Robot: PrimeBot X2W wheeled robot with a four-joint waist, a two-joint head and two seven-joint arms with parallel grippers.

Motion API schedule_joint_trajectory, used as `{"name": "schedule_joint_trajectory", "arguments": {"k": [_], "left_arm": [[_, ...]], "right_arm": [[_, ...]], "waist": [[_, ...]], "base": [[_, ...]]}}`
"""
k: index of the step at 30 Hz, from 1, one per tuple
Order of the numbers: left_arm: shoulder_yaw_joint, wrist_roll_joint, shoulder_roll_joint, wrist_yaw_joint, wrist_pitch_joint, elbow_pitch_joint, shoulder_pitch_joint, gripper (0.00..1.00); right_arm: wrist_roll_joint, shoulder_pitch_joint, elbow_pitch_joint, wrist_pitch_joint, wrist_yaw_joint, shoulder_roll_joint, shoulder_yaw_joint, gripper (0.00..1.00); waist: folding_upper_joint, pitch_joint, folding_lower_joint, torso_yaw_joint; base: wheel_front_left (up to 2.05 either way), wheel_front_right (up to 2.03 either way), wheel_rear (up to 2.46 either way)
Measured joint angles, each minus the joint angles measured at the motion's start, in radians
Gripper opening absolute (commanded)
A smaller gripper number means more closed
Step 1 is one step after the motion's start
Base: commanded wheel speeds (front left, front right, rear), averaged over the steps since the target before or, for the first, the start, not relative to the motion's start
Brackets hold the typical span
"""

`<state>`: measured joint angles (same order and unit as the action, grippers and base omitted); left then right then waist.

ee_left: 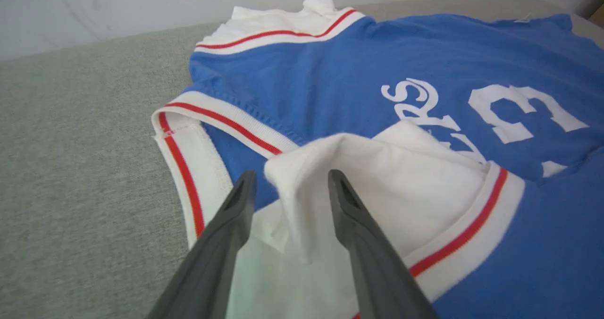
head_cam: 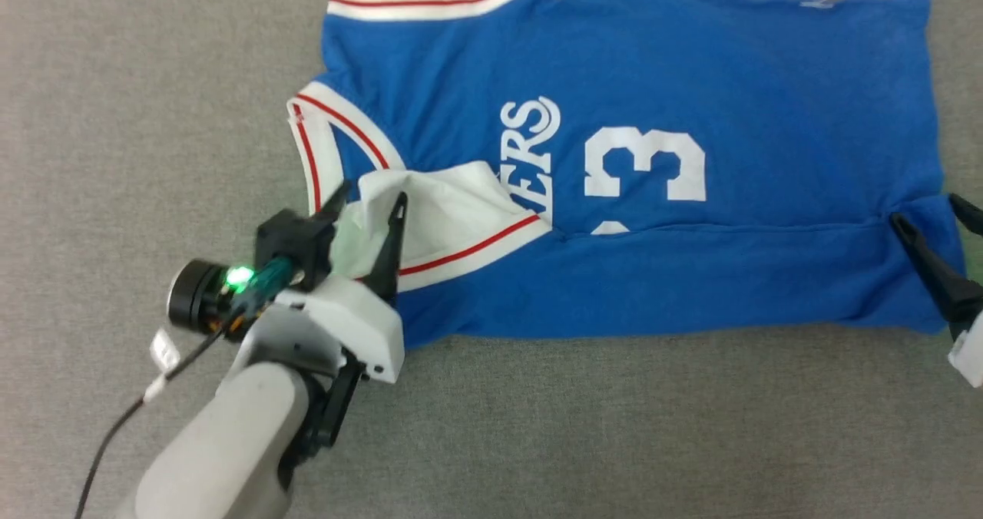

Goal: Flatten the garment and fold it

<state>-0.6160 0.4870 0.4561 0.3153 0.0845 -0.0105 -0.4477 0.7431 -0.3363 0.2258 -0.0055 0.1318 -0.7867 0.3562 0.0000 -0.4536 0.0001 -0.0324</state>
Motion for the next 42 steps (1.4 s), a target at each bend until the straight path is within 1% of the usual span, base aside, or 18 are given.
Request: {"name": "schedule_joint_trajectory", "arguments": {"k": [2, 5, 6, 8, 9, 11, 14, 17, 19, 21, 24, 26, 31, 34, 38, 40, 41, 42], "left_arm": [[0.02, 0.011, -0.002, 0.022, -0.038, -0.027, 0.037, 1.0], [0.047, 0.019, -0.002, 0.059, -0.092, -0.085, 0.106, 1.0], [0.06, 0.022, -0.002, 0.076, -0.112, -0.104, 0.133, 1.0], [0.082, 0.023, -0.006, 0.113, -0.162, -0.14, 0.189, 1.0], [0.088, 0.021, -0.008, 0.129, -0.184, -0.156, 0.216, 1.0], [0.1, 0.008, -0.013, 0.16, -0.241, -0.18, 0.264, 1.0], [0.11, -0.006, -0.033, 0.194, -0.301, -0.198, 0.322, 1.0], [0.12, -0.035, -0.068, 0.226, -0.329, -0.196, 0.365, 1.0], [0.128, -0.04, -0.101, 0.234, -0.335, -0.189, 0.39, 1.0], [0.127, -0.047, -0.123, 0.231, -0.34, -0.175, 0.409, 1.0], [0.116, -0.065, -0.116, 0.212, -0.339, -0.138, 0.413, 1.0], [0.094, -0.066, -0.097, 0.19, -0.286, -0.111, 0.406, 1.0], [0.037, -0.068, -0.023, 0.133, -0.062, -0.062, 0.322, 1.0], [0.019, -0.064, 0.0, 0.107, 0.061, -0.057, 0.265, 1.0], [0.001, -0.052, 0.027, 0.102, 0.212, -0.05, 0.24, 1.0], [0.007, -0.039, 0.027, 0.128, 0.268, -0.051, 0.238, 0.99], [0.012, -0.037, 0.027, 0.145, 0.296, -0.053, 0.235, 0.8], [0.016, -0.035, 0.027, 0.158, 0.317, -0.061, 0.232, 0.48]], "right_arm": [[0.007, 0.027, -0.014, -0.023, 0.0, -0.002, -0.029, 1.0], [0.002, 0.088, -0.031, -0.067, 0.0, 0.001, -0.108, 1.0], [-0.01, 0.112, -0.037, -0.086, 0.0, 0.01, -0.146, 1.0], [-0.058, 0.158, -0.047, -0.13, 0.0, 0.051, -0.244, 1.0], [-0.089, 0.182, -0.059, -0.148, 0.0, 0.077, -0.286, 1.0], [-0.157, 0.235, -0.093, -0.177, 0.0, 0.151, -0.378, 1.0], [-0.271, 0.318, -0.175, -0.202, 0.0, 0.293, -0.493, 1.0], [-0.377, 0.386, -0.257, -0.211, 0.0, 0.424, -0.554, 1.0], [-0.42, 0.416, -0.297, -0.215, 0.0, 0.501, -0.572, 1.0], [-0.452, 0.443, -0.327, -0.209, 0.0, 0.544, -0.575, 1.0], [-0.484, 0.46, -0.356, -0.189, 0.0, 0.566, -0.58, 1.0], [-0.491, 0.46, -0.376, -0.178, 0.0, 0.567, -0.583, 1.0], [-0.494, 0.458, -0.403, -0.154, 0.0, 0.56, -0.581, 1.0], [-0.488, 0.451, -0.4, -0.147, 0.0, 0.557, -0.573, 1.0], [-0.477, 0.444, -0.381, -0.148, 0.0, 0.556, -0.56, 1.0], [-0.47, 0.443, -0.37, -0.149, 0.0, 0.556, -0.549, 1.0], [-0.468, 0.443, -0.366, -0.15, 0.0, 0.555, -0.543, 1.0], [-0.467, 0.442, -0.363, -0.155, 0.0, 0.553, -0.541, 1.0]], "waist": [[0.0, 0.022, 0.0, 0.0], [0.0, 0.059, -0.0001, 0.002], [0.0, 0.073, -0.0001, 0.002], [0.0, 0.099, -0.0002, 0.004], [0.0, 0.112, -0.0002, 0.005], [0.0, 0.136, -0.0003, 0.009], [0.0, 0.163, -0.0004, 0.019], [0.0, 0.176, -0.0003, 0.034], [0.0, 0.182, -0.0003, 0.042], [0.0, 0.187, -0.0004, 0.05], [0.0, 0.19, -0.0002, 0.058], [0.0, 0.187, -0.0003, 0.059], [0.0, 0.169, -0.0001, 0.058], [0.0, 0.153, 0.0, 0.054], [0.0, 0.132, 0.0, 0.041], [0.0, 0.122, -0.0001, 0.033], [0.0, 0.117, -0.0001, 0.028], [0.0, 0.113, -0.0002, 0.023]], "base": [[0.0, 0.0, 0.0], [0.0, 0.0, 0.0], [0.0, 0.0, 0.0], [0.0, 0.0, 0.0], [0.0, 0.0, 0.0], [0.0, 0.0, 0.0], [0.0, 0.0, 0.0], [0.0, 0.0, 0.0], [0.0, 0.0, 0.0], [0.0, 0.0, 0.0], [0.0, 0.0, 0.0], [0.0, 0.0, 0.0], [0.0, 0.0, 0.0], [0.0, 0.0, 0.0], [0.0, 0.0, 0.0], [0.0, 0.0, 0.0], [0.0, 0.0, 0.0], [0.0, 0.0, 0.0]]}}
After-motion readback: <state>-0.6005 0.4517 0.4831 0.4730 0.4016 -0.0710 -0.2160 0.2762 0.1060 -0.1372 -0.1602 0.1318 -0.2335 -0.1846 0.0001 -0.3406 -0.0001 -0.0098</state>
